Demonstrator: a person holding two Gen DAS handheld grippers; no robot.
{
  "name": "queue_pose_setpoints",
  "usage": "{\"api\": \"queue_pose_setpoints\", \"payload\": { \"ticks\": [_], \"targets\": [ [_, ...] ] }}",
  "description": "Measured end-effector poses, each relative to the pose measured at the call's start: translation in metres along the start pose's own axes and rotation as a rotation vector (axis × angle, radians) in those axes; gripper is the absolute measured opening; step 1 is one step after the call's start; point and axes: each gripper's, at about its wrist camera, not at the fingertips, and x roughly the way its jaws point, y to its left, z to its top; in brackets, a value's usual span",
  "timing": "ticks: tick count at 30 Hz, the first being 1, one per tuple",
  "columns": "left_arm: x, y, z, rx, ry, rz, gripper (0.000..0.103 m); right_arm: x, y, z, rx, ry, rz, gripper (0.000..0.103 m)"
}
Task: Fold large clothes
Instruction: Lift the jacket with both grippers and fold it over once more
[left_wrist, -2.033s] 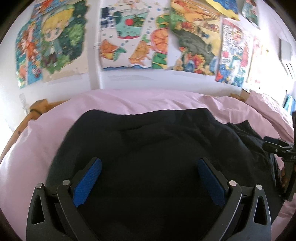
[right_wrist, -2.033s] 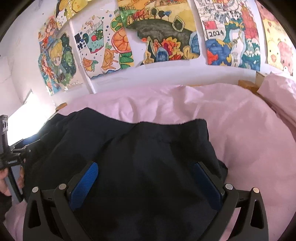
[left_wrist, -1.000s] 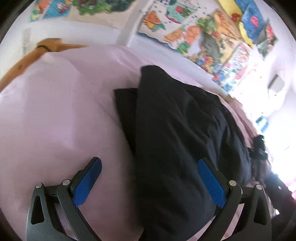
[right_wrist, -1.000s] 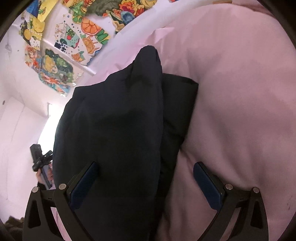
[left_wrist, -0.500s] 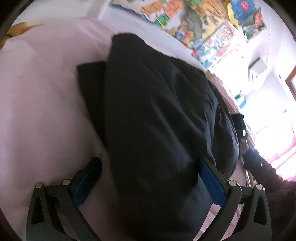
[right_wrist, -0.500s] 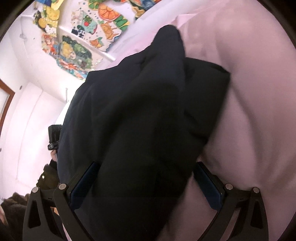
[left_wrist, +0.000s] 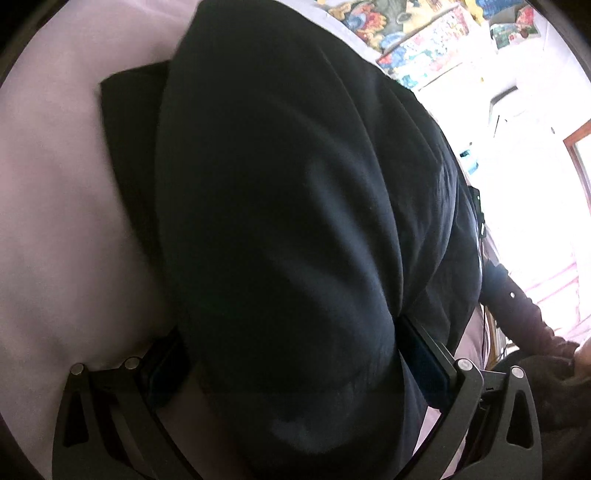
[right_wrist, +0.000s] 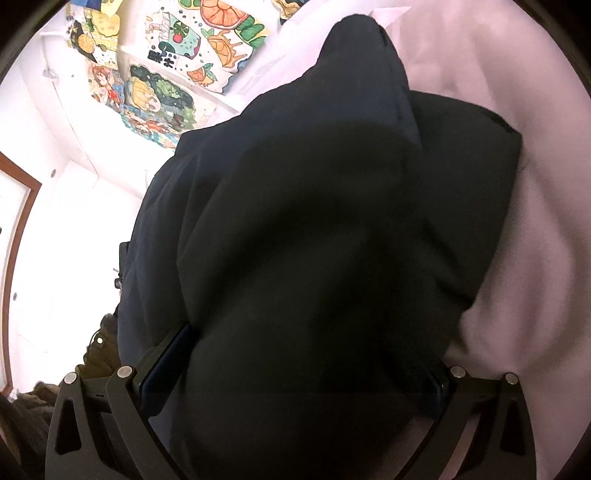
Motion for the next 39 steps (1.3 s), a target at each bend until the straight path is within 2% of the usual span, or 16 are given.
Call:
{"api": "queue_pose_setpoints", "payload": {
  "ticks": [4,10,28,35,39],
  "targets": [
    [-0.002,-0.002,-0.005,0.036,-0.015,0.005,0.102,-0.002,-0.004,-0.004,0.003,-0.002,0.002,0.103],
    [-0.001,-0.004,-0.001,0.069,0.009,0.033,0.102,0.0,-0.001,-0.004,0.003,-0.002,-0.005,0.103],
    [-0.001,-0.008,-0.015,0.08,-0.016,0.052,0.102,0.005,0.009,-0.002,0.0,-0.008,-0.066,0.103],
    [0.004,-0.015,-0.015,0.073,-0.025,0.082,0.101,0.004,0.012,-0.004,-0.009,-0.031,-0.102,0.095],
    [0.007,-0.028,-0.019,0.076,-0.057,0.127,0.096,0.003,0.012,-0.004,0.007,-0.04,-0.107,0.093]
  ]
}}
